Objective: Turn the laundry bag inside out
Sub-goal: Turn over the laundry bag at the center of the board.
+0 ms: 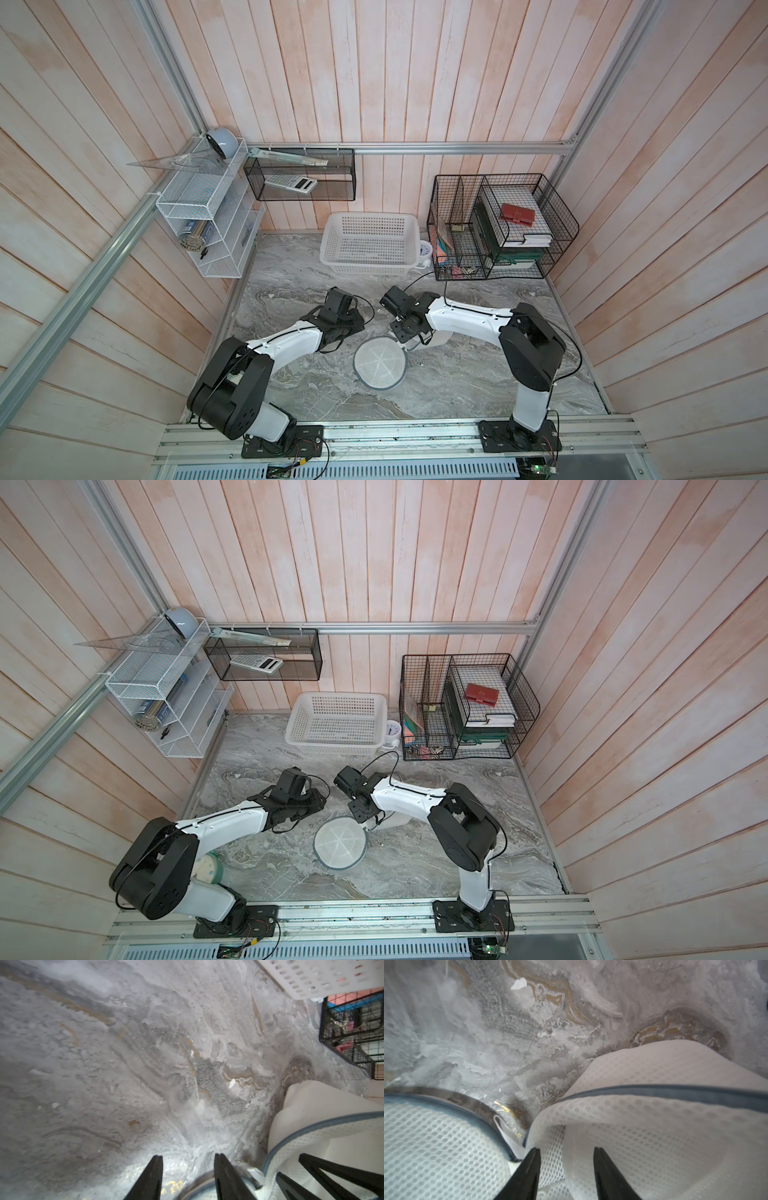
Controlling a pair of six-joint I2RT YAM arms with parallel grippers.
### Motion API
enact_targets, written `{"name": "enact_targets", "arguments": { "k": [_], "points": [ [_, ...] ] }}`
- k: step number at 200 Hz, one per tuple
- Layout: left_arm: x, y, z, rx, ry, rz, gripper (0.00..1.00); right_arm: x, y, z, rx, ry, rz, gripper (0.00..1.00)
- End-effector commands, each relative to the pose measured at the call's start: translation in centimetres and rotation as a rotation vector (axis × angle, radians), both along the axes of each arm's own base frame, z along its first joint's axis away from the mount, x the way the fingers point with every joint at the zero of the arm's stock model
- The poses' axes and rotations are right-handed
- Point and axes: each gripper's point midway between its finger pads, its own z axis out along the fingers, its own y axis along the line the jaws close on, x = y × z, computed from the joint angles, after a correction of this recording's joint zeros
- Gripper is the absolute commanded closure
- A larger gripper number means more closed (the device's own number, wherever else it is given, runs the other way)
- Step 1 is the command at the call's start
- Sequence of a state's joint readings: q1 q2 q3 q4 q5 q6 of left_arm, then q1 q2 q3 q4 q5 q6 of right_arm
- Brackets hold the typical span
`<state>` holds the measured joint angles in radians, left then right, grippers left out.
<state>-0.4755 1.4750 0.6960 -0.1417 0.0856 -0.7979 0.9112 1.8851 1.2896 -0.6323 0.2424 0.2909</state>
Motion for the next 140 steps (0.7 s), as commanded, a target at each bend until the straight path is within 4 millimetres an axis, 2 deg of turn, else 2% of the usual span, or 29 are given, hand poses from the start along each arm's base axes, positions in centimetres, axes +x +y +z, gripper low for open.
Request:
{"name": "enact_targets", "arguments": {
  "k": [1,18,92,113,131,140],
  "points": [
    [0.3,0.1,1.2,-0.036,-0.035,0.02,0.54,0.4,0.2,0.0,-0.028,-0.009,0.019,0.62],
    [0.2,0.1,1.3,-0.036,-0.037,0.02,0.53,0.4,-0.1,-0.7,-0.053,-0.006,0.024,0.65],
    [0.2,0.0,1.6,-0.039,-0.041,0.008,0.52,0.8,-1.2,-2.6,-0.133,-0.031,0.034,0.63],
    [0.2,-0.3,2.0,-0.052,-0.046,-0.001,0.5,0.9,-1.2,-2.8,-0.129,-0.036,0.043,0.73],
    [0.3,-0.5,2.3,-0.063,-0.052,-0.005,0.49,1.0,-1.0,-2.3,-0.117,-0.043,0.04,0.98],
    [0.4,-0.7,2.5,-0.073,-0.055,-0.009,0.49,1.1,-0.8,-1.6,-0.102,-0.05,0.033,1.0]
  ]
}}
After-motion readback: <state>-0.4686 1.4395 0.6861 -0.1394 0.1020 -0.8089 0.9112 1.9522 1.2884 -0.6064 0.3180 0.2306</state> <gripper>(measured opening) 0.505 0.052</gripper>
